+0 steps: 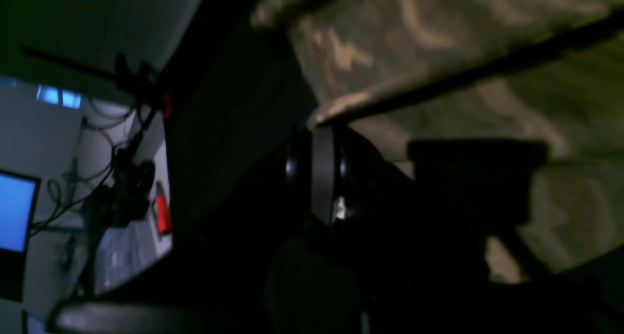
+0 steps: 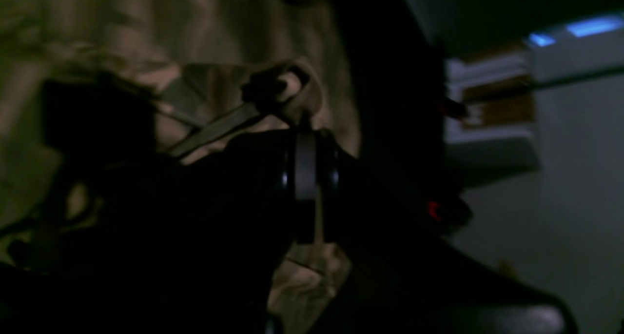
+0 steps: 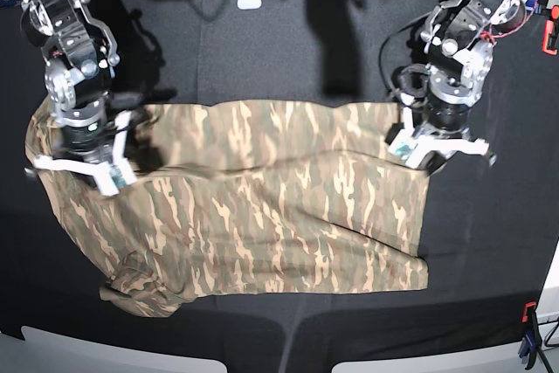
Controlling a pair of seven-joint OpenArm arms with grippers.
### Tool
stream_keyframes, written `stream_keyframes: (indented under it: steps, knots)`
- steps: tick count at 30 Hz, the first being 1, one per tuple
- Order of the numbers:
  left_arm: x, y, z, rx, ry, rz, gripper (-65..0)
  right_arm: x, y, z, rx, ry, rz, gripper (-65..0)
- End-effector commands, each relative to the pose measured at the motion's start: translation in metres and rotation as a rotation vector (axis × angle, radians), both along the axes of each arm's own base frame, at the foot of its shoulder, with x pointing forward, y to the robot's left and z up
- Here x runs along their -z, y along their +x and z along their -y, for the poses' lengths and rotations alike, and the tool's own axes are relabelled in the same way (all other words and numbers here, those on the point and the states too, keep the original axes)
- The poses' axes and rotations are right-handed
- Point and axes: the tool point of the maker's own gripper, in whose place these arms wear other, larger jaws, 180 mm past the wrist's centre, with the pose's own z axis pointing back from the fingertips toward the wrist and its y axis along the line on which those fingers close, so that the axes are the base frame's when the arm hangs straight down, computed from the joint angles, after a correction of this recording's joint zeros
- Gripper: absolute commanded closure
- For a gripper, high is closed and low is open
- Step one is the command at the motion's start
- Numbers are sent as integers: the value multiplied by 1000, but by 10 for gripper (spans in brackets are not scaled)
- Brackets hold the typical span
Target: Layout the t-shirt on the table in an organized manner, then fold the t-shirt properly
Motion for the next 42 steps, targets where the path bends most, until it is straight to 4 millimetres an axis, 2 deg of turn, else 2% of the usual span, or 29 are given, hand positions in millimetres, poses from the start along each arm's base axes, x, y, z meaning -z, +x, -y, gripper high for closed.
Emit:
stream_keyframes:
  steps: [1,6,12,17,23,28,32,38,42]
  knots:
    - [-15,8,-2,3,-3,48,0,-17,11,8,5,-22,51,0]
    - [-9,14,3,45,-8,24,0,-18,27,25,54,-15,56,0]
    - [-1,38,-17,-6,3,7,0,-16,45,26,58,68,30,0]
    - [4,53,-33,-48,13,-9,0,-32,61,29,63,78,71,0]
    - [2,55,-26,-16,-9,3,0,-47,75,20,30,120,97,0]
    - [4,58,-8,30,-66,-12,0,-46,76,16,14,146,85,0]
    - [19,65,4,32,-89,-42,0,-45,76,17,19,144,81,0]
    - [42,88,-7,-34,-68,-88,0,-44,75,19,26,139,75,0]
    - [48,89,-17,-67,-38,-116,0,-39,75,24,40,127,64,0]
